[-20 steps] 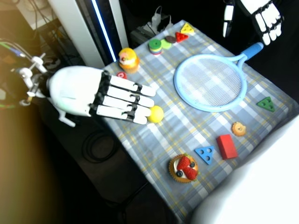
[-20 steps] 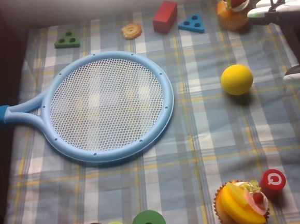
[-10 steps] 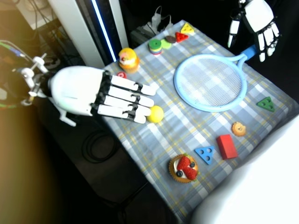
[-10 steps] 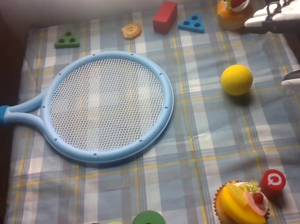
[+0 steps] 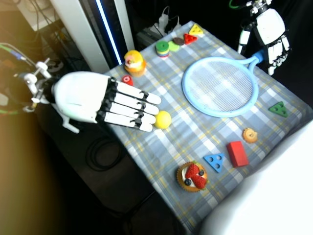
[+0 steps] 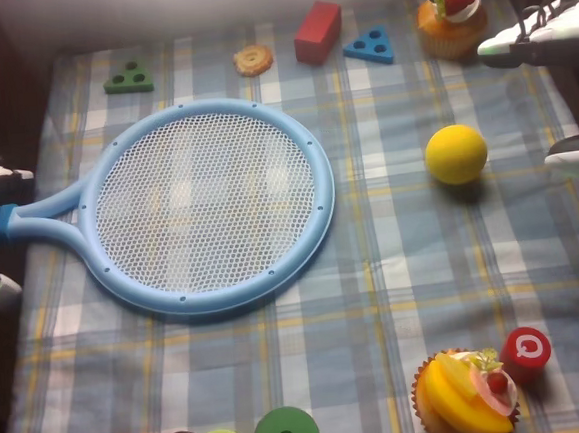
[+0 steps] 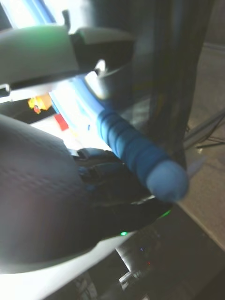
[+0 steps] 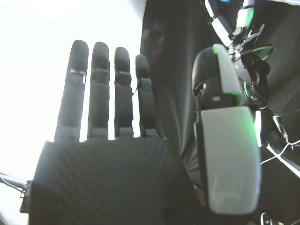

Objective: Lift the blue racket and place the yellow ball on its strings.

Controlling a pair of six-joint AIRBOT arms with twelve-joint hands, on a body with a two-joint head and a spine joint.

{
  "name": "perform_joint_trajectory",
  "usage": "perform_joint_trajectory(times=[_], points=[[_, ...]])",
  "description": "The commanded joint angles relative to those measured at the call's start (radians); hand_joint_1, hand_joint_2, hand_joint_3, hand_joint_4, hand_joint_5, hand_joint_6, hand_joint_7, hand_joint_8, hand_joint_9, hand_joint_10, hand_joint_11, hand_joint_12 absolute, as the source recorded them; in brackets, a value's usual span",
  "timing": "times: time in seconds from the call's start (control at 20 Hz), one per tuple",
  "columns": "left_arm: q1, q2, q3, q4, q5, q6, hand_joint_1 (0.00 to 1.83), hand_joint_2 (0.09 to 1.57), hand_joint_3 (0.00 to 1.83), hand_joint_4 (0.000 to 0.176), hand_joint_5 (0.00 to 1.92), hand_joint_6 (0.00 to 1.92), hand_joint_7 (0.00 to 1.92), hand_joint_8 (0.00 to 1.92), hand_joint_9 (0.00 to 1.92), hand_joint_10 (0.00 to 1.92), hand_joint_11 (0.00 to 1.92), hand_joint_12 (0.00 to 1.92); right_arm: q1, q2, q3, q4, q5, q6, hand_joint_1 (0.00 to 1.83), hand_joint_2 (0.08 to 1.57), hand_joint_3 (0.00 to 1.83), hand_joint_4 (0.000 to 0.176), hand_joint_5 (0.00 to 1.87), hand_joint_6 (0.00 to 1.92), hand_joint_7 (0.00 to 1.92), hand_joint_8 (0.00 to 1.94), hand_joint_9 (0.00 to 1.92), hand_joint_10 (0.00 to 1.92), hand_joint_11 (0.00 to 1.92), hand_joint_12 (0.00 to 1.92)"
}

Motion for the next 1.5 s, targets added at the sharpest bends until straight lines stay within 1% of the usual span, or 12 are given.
perform_joint_trajectory(times=[0.0, 0.15, 0.2, 0.35, 0.4, 0.45, 0.55, 0.6, 0.7, 0.9, 1.25, 1.45], points=[[-0.008, -0.003, 0.006, 0.019, -0.071, 0.007, 1.12, 0.9, 0.0, 0.176, 0.24, 0.0, 0.45, 0.01, 0.38, 0.01, 0.0, 0.56, 0.005, -0.003, 0.006, 0.029, 0.119, 0.009, 0.78, 1.14, 0.0, 0.0, 0.47, 0.0, 0.55, 0.0, 0.54, 0.01, 0.36, 0.39], [-0.008, -0.009, 0.007, 0.017, -0.063, 0.007, 1.14, 0.97, 0.0, 0.167, 0.69, 0.03, 0.76, 0.04, 0.7, 0.05, 0.18, 0.69, 0.004, -0.003, 0.006, 0.029, 0.119, 0.011, 0.78, 1.15, 0.0, 0.0, 0.48, 0.0, 0.56, 0.0, 0.54, 0.01, 0.38, 0.39], [-0.008, -0.012, 0.009, 0.012, -0.062, 0.007, 1.21, 1.1, 0.0, 0.0, 1.0, 0.58, 0.81, 1.06, 0.82, 0.14, 0.24, 0.96, 0.004, -0.003, 0.006, 0.029, 0.119, 0.012, 0.78, 1.15, 0.0, 0.0, 0.48, 0.0, 0.56, 0.01, 0.55, 0.01, 0.38, 0.39], [-0.008, -0.019, 0.008, 0.01, -0.063, 0.007, 1.21, 1.13, 0.01, 0.0, 1.02, 0.93, 0.85, 1.23, 0.76, 0.99, 0.37, 1.27, 0.004, -0.003, 0.006, 0.03, 0.119, 0.015, 0.79, 1.16, 0.01, 0.0, 0.48, 0.0, 0.56, 0.0, 0.56, 0.01, 0.39, 0.38], [-0.009, -0.022, 0.009, 0.007, -0.065, 0.006, 1.12, 1.1, 0.0, 0.0, 0.81, 1.56, 0.69, 1.67, 0.62, 1.68, 0.39, 1.79, 0.004, -0.003, 0.006, 0.03, 0.119, 0.016, 0.8, 1.18, 0.01, 0.0, 0.47, 0.0, 0.55, 0.0, 0.55, 0.0, 0.38, 0.37], [-0.009, -0.024, 0.009, 0.005, -0.068, 0.006, 1.09, 1.1, 0.0, 0.0, 0.78, 1.85, 0.65, 1.87, 0.62, 1.87, 0.5, 1.9, 0.003, -0.003, 0.006, 0.03, 0.119, 0.018, 0.8, 1.18, 0.01, 0.0, 0.47, 0.0, 0.55, 0.0, 0.55, 0.0, 0.37, 0.37], [-0.009, -0.021, -0.005, 0.023, -0.084, -0.023, 1.0, 1.33, 0.02, 0.153, 0.95, 1.92, 0.92, 1.92, 0.89, 1.92, 0.84, 1.92, 0.002, -0.003, 0.006, 0.03, 0.119, 0.021, 0.78, 1.19, 0.0, 0.0, 0.46, 0.0, 0.56, 0.0, 0.56, 0.0, 0.34, 0.44], [-0.009, -0.014, -0.017, 0.045, -0.094, -0.05, 1.09, 1.33, 0.0, 0.171, 0.98, 1.92, 1.05, 1.92, 1.05, 1.92, 1.02, 1.92, 0.002, -0.003, 0.006, 0.031, 0.119, 0.022, 0.79, 1.18, 0.0, 0.0, 0.46, 0.0, 0.56, 0.0, 0.56, 0.0, 0.32, 0.5], [-0.006, 0.032, -0.071, 0.141, -0.126, -0.165, 1.48, 1.23, 0.0, 0.176, 1.05, 1.92, 1.33, 1.92, 1.52, 1.92, 1.53, 1.92, 0.001, -0.003, 0.006, 0.032, 0.119, 0.027, 0.84, 1.18, 0.0, 0.0, 0.47, 0.0, 0.57, 0.0, 0.56, 0.0, 0.31, 0.52], [0.036, 0.146, -0.202, 0.342, -0.243, -0.43, 1.78, 1.16, 0.0, 0.176, 0.89, 1.92, 1.13, 1.92, 1.47, 1.92, 1.59, 1.92, -0.003, -0.003, 0.007, 0.035, 0.12, 0.028, 0.8, 1.19, 0.0, 0.0, 0.48, 0.0, 0.59, 0.0, 0.59, 0.0, 0.35, 0.49], [0.067, 0.232, -0.374, 0.587, -0.421, -0.586, 1.83, 1.12, 0.0, 0.176, 1.0, 1.92, 1.33, 1.92, 1.59, 1.92, 1.59, 1.92, 0.052, -0.059, 0.057, -0.001, 0.058, 0.033, 0.83, 1.04, 0.0, 0.0, 0.45, 0.0, 0.5, 0.0, 0.52, 0.0, 0.41, 0.32], [0.058, 0.229, -0.389, 0.656, -0.427, -0.632, 1.71, 1.15, 0.0, 0.176, 0.93, 1.92, 1.28, 1.92, 1.56, 1.92, 1.58, 1.92, 0.149, -0.134, 0.135, -0.101, -0.114, 0.064, 1.0, 0.94, 0.0, 0.009, 0.46, 0.0, 0.57, 0.0, 0.61, 0.01, 0.33, 0.75]])
